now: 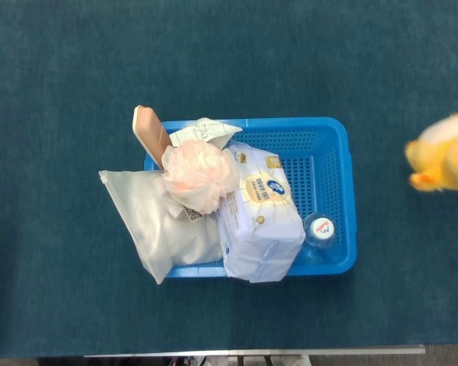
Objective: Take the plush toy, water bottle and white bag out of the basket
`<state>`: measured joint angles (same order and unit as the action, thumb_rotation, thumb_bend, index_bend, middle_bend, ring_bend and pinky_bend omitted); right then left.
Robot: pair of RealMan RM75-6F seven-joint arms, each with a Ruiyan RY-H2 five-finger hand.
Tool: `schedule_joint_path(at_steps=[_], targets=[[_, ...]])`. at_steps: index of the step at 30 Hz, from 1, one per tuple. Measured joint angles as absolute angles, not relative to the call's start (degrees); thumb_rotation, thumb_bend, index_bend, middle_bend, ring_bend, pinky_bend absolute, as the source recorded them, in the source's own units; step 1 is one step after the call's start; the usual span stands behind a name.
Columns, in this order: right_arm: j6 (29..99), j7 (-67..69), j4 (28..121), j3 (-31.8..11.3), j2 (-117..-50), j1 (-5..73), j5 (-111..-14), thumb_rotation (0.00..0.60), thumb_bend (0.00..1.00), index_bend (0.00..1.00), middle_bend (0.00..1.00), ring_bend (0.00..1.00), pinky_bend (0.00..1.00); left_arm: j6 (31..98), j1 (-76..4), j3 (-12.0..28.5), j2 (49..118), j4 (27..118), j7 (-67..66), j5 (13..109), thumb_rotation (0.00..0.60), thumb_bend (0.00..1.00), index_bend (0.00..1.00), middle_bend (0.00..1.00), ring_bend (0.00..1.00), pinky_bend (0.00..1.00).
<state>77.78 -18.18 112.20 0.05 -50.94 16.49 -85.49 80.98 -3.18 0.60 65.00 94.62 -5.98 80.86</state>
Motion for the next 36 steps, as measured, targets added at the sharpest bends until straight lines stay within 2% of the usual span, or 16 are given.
schedule_joint_path(at_steps=[3, 9, 17, 24, 29, 36], targets=[[74.3, -20.0, 113.7, 0.8, -49.4, 16.2, -80.9, 0.6, 0.0, 0.27, 0.26, 0.2, 0.4, 80.9, -3.3, 0.7, 64.9, 94.9, -6.3, 80.7, 0.6, 0.28, 0.44, 0.42, 0.33, 0.5], [70.5, -21.4, 117.0, 1.2, -45.9, 16.1, -76.5, 0.6, 0.0, 0.12, 0.14, 0.11, 0.31, 80.7, -3.4, 0.7, 65.2, 94.9, -6.5, 80.5, 0.6, 0.28, 0.44, 0.42, 0.33, 0.5], [72.8, -16.4, 115.5, 0.3, -47.2, 15.7, -82.8, 0.6, 0.0, 0.1, 0.14, 0.1, 0.31, 80.6, -3.3, 0.6, 65.4, 94.5, -6.1, 80.3, 0.6, 0.28, 0.45, 0.42, 0.33, 0.5], [72.1, -10.2, 112.5, -0.3, -50.2, 17.8, -91.7, 0.6, 0.0, 0.12, 0.2, 0.1, 0.3, 80.4, -3.3, 0.6, 65.6, 94.1, -5.7, 80.1, 0.6, 0.28, 0.45, 0.42, 0.33, 0.5], [68.3, -5.6, 111.2, -0.6, -52.5, 21.5, -96.2, 0.6, 0.0, 0.16, 0.24, 0.13, 0.31, 80.1, -3.3, 0.6, 65.6, 93.7, -5.3, 79.8, 0.6, 0.28, 0.45, 0.42, 0.33, 0.5], [60.9, -4.0, 110.9, -0.9, -54.7, 26.6, -97.7, 0.6, 0.0, 0.2, 0.28, 0.17, 0.35, 80.2, -3.2, 0.6, 65.5, 93.5, -4.6, 79.8, 0.6, 0.28, 0.45, 0.42, 0.33, 0.5]])
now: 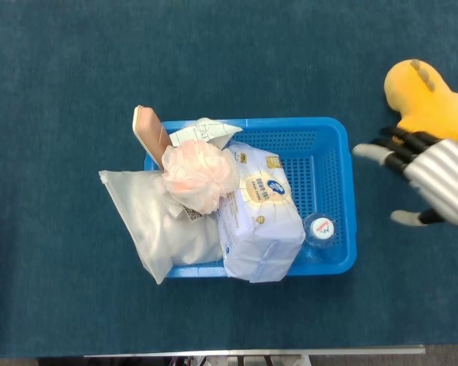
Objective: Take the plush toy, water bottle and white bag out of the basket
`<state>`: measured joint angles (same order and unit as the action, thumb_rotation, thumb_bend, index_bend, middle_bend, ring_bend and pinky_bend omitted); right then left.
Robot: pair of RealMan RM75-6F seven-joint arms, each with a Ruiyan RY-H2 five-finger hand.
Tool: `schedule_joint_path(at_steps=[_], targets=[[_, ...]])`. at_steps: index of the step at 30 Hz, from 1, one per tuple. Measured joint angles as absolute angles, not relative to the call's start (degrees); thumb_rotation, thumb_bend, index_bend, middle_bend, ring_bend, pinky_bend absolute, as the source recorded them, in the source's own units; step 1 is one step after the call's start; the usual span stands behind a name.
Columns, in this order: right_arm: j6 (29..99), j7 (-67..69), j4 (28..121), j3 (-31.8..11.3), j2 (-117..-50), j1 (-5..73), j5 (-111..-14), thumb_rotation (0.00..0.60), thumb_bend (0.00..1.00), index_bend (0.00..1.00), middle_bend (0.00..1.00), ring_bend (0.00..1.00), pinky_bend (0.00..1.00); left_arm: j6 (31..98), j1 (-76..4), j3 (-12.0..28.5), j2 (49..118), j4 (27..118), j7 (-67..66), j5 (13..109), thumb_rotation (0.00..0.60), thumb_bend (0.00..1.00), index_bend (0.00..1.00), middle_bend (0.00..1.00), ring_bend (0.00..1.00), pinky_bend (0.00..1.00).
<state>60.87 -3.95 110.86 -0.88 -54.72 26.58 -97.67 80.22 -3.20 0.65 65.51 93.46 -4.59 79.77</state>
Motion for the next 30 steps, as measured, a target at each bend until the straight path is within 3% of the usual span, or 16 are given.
schedule_joint_path(at_steps=[18, 30], targets=[[53.5, 6.2, 112.4, 0.0, -55.1, 34.1, -100.4, 0.6, 0.0, 0.24, 0.33, 0.21, 0.38, 80.2, -3.1, 0.7, 65.6, 92.8, -3.7, 79.8, 0.6, 0.28, 0.45, 0.42, 0.33, 0.5], [48.7, 5.7, 112.2, 1.1, -56.1, 37.0, -98.9, 0.6, 0.0, 0.25, 0.33, 0.22, 0.41, 80.3, -2.8, 0.6, 65.8, 92.5, -3.3, 79.6, 0.6, 0.28, 0.45, 0.42, 0.33, 0.5]])
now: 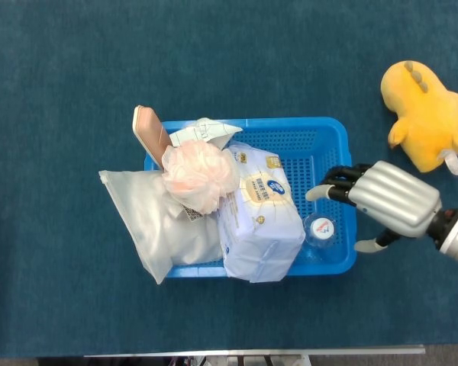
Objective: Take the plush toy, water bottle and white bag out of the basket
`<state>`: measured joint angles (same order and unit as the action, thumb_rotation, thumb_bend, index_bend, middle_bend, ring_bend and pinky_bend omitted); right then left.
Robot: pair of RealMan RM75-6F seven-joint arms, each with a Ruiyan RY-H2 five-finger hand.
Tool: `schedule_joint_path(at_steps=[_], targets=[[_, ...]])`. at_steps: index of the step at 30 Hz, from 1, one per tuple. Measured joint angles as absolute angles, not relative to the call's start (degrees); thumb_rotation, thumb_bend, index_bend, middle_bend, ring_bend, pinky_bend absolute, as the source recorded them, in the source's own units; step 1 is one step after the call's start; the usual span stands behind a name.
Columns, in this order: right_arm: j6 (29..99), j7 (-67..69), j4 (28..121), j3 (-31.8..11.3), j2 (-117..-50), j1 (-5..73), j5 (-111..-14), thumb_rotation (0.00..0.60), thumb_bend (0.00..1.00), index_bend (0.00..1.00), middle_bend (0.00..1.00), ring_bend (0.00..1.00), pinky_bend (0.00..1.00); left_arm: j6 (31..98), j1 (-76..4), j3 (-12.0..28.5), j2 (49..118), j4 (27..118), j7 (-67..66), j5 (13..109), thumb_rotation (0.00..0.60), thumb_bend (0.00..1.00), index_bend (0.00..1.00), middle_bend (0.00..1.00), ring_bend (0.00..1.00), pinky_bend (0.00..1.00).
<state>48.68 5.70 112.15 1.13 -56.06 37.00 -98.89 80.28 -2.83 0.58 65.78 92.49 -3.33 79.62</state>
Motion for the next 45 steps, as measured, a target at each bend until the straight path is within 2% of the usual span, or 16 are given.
schedule_joint_path(at_steps=[22, 28, 36, 45], targets=[[43.9, 6.5, 109.8, 1.9, -60.6, 41.1, -96.0, 0.6, 0.0, 0.32, 0.37, 0.25, 0.41, 80.7, -2.1, 0.3, 65.8, 91.8, -2.0, 79.6, 0.6, 0.28, 0.46, 0.42, 0.33, 0.5], [43.6, 6.9, 108.9, 2.0, -61.9, 41.7, -95.7, 0.6, 0.0, 0.34, 0.41, 0.28, 0.43, 80.7, -2.0, 0.4, 65.9, 91.6, -1.8, 79.6, 0.6, 0.28, 0.46, 0.42, 0.33, 0.5], [44.8, 7.9, 107.1, 2.3, -63.8, 41.9, -95.5, 0.6, 0.0, 0.44, 0.48, 0.36, 0.46, 80.7, -1.8, 0.3, 65.9, 91.4, -1.5, 79.5, 0.6, 0.28, 0.46, 0.42, 0.33, 0.5], [46.2, 8.1, 106.1, 2.6, -64.9, 41.7, -95.4, 0.6, 0.0, 0.5, 0.55, 0.44, 0.5, 80.7, -1.8, 0.4, 66.0, 91.3, -1.3, 79.6, 0.6, 0.28, 0.47, 0.42, 0.33, 0.5]])
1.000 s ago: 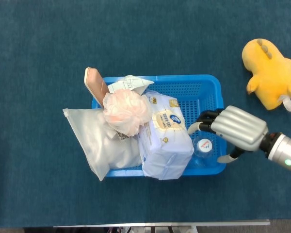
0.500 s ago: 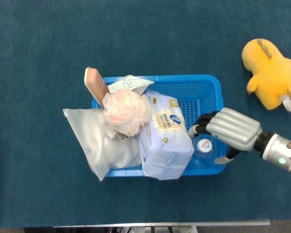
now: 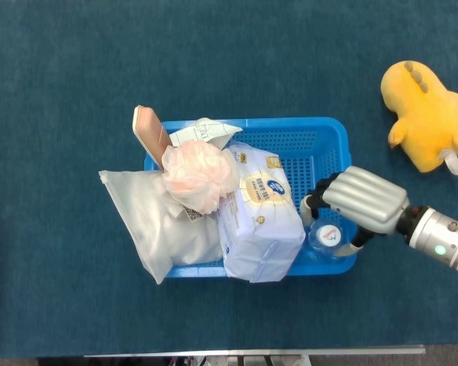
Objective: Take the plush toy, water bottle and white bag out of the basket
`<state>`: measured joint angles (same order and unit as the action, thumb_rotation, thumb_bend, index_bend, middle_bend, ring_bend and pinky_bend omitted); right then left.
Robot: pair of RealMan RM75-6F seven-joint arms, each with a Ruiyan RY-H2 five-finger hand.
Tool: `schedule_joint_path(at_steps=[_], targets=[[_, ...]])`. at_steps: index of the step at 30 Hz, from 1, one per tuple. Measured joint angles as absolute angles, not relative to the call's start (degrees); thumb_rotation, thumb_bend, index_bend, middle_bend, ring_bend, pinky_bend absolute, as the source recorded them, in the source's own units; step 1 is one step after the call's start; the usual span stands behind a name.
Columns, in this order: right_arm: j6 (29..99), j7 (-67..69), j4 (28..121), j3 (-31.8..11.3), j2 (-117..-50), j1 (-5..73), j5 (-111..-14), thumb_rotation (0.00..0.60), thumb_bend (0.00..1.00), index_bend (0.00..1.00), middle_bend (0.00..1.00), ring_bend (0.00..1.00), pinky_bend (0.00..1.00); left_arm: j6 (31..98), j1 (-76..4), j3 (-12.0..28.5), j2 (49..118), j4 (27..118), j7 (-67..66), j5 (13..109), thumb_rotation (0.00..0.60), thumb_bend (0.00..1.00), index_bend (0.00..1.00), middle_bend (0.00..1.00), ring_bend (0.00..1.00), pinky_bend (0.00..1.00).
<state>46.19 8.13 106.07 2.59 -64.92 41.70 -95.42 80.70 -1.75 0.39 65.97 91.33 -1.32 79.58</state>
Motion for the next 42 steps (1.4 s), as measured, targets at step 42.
schedule_joint_path(at_steps=[42], targets=[[74.0, 8.6, 118.6, 3.9, -42.5, 26.7, -101.3, 0.6, 0.0, 0.6, 0.64, 0.53, 0.57, 79.6, -3.0, 0.8, 66.1, 93.3, -4.5, 79.6, 0.6, 0.28, 0.47, 0.43, 0.33, 0.5]])
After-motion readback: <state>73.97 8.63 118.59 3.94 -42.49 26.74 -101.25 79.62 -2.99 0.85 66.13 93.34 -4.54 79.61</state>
